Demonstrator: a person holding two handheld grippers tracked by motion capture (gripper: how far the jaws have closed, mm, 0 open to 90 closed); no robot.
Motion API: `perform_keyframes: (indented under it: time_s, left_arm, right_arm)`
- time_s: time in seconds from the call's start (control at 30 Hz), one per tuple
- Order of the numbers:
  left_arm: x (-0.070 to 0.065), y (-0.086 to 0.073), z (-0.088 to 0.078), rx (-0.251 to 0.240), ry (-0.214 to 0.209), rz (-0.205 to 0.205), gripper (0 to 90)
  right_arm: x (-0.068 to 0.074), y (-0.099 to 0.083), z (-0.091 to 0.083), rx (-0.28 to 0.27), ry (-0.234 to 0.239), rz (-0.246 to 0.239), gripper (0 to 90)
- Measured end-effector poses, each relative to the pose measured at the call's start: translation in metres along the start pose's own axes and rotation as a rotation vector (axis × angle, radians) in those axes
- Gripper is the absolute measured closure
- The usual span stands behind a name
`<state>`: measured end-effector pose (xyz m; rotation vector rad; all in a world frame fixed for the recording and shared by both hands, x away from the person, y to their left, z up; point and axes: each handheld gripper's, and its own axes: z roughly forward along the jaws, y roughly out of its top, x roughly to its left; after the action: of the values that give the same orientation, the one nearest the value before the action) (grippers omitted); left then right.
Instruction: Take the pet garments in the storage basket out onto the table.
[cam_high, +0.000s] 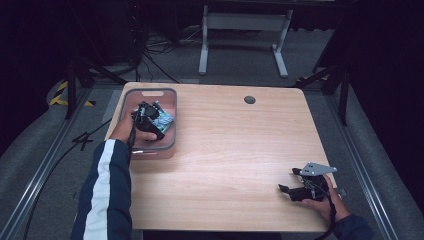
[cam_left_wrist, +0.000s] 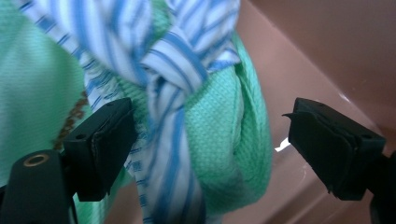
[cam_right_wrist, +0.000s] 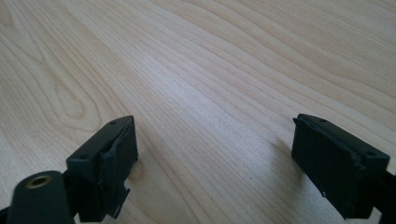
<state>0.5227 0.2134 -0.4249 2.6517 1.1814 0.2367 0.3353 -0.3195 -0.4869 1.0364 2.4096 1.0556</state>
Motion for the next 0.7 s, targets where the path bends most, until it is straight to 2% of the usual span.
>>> perform_keyframes:
  time_s: [0.07, 0.1, 0.13, 0.2, 0.27, 0.3, 0.37, 0.47, 0.57, 0.7]
  left_arm:
    - [-0.002, 0.003, 0.005, 0.025, 0.014, 0.011, 15.6]
    - [-0.002, 0.004, 0.01, 0.062, 0.017, 0.019, 16.1]
    - [-0.003, 0.005, 0.013, 0.083, 0.038, 0.028, 21.2]
    - [-0.002, 0.006, 0.014, 0.071, 0.009, 0.015, 20.8]
    - [-0.001, 0.007, 0.013, 0.076, 0.018, 0.008, 25.7]
    - [-0.001, 0.008, 0.011, 0.078, 0.041, 0.013, 29.9]
    - [0.0, 0.008, 0.01, 0.09, 0.052, 0.019, 40.9]
    - [0.001, 0.008, 0.01, 0.093, 0.064, 0.02, 45.9]
    - [0.001, 0.008, 0.009, 0.097, 0.087, 0.013, 56.5]
    - [0.001, 0.008, 0.009, 0.1, 0.118, 0.027, 65.2]
  right_arm:
    - [0.0, 0.0, 0.0, 0.0, 0.0, 0.0, 14.9]
    - [0.0, 0.0, 0.0, 0.0, 0.0, 0.0, 14.9]
    - [0.0, 0.0, 0.0, 0.0, 0.0, 0.0, 14.9]
    - [0.0, 0.0, 0.0, 0.0, 0.0, 0.0, 14.9]
    - [0.0, 0.0, 0.0, 0.0, 0.0, 0.001, 14.9]
    - [0.0, 0.0, 0.0, 0.0, 0.0, 0.0, 14.9]
    - [0.0, 0.0, 0.0, 0.0, 0.0, 0.001, 14.9]
    - [0.0, 0.0, 0.0, 0.0, 0.001, 0.001, 14.9]
    - [0.0, 0.0, 0.0, 0.0, 0.001, 0.001, 14.9]
    - [0.0, 0.0, 0.0, 0.0, 0.001, 0.002, 14.9]
